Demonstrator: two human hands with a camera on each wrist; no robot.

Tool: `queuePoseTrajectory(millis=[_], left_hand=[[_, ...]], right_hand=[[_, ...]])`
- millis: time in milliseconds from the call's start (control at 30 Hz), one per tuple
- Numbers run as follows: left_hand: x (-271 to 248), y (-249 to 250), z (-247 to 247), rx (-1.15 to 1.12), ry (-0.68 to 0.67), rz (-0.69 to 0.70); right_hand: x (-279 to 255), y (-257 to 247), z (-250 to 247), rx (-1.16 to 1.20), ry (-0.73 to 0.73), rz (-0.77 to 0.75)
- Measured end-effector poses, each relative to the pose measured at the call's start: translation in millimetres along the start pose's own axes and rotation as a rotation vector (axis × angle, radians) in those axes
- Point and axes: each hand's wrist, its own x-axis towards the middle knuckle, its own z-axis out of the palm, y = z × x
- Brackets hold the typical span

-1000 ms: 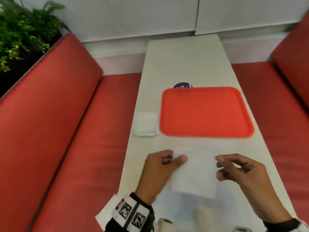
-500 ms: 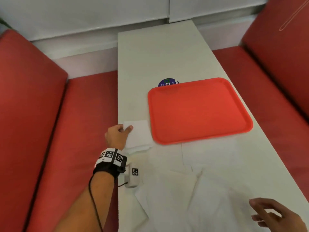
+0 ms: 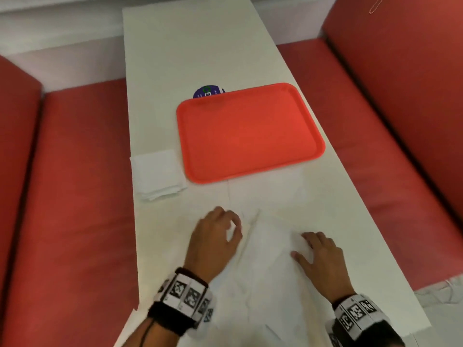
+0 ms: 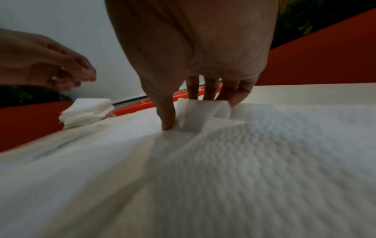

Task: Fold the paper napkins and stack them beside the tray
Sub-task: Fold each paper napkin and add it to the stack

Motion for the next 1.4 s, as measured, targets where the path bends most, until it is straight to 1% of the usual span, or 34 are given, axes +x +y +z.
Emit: queuePoseTrajectory(millis=[67,167,233,267,300,367,400,433,467,500,533,567,633,667,700,733,767,933,1033,1133,1267,1333,1400], left_hand=[[-13,15,17,-0.007,-0.035,-0.008],[-25,32,31,-0.023,-0.052,-0.042],[-29,41,34,-0.012,-0.052,-0.072],[-31,47,33,-0.012,-0.059,-0.069],[-32,53,34,-0.021,-0.083,-0.056],[-31,71,32,-0.058,-0.189,-0.045],[-29,81,30,-0.102,-0.248,-0.064],[-27,91,29,-0.178,-0.277,-0.1],[-24,102,28,-0.278,-0.276,-0.16],[-22,109,25,-0.388,-0.245,-0.226],[-19,119,23,-0.501,-0.186,-0.291],[-18,128,22,-0.621,-0.117,-0.359],[-17,146,19,-0.902,-0.014,-0.468],[-17,156,17,-1.018,0.01,-0.491],[-17,165,17,-1.082,0.027,-0.496],[-17,173,17,-1.104,0.042,-0.49],[-18,180,17,-1.106,0.056,-0.48],[-25,200,17,-1.0,0.083,-0.373],[-31,206,14,-0.979,0.085,-0.323],[-34,212,13,-0.991,0.112,-0.278],[-35,217,12,-1.017,0.184,-0.246],[-36,218,11,-1.039,0.19,-0.211],[-39,220,7,-1.075,0.159,-0.173]], right_hand=[[4,4,-4,0.052,0.0,-0.036],[8,5,-23,0.184,0.006,-0.074],[8,4,-41,0.251,0.021,-0.159],[8,1,-54,0.327,-0.016,-0.2],[6,-2,-69,0.433,-0.094,-0.229],[6,-10,-101,0.621,-0.297,-0.266],[6,-13,-114,0.673,-0.361,-0.274],[8,-14,-126,0.712,-0.368,-0.275],[11,-13,-136,0.753,-0.324,-0.27],[15,-13,-143,0.795,-0.258,-0.253],[19,-10,-150,0.849,-0.205,-0.21],[23,-6,-156,0.914,-0.202,-0.141],[23,0,-167,1.05,-0.336,-0.016],[20,4,-171,1.09,-0.41,-0.006],[16,7,-174,1.115,-0.453,-0.02],[11,8,-177,1.131,-0.458,-0.038],[7,8,-179,1.146,-0.429,-0.052],[3,17,-192,1.236,-0.201,-0.033],[2,24,-200,1.229,-0.151,-0.052],[1,29,-207,1.238,-0.163,-0.08],[-4,34,-215,1.271,-0.255,-0.202],[-6,34,-220,1.321,-0.272,-0.217],[-6,35,-224,1.36,-0.287,-0.21]])
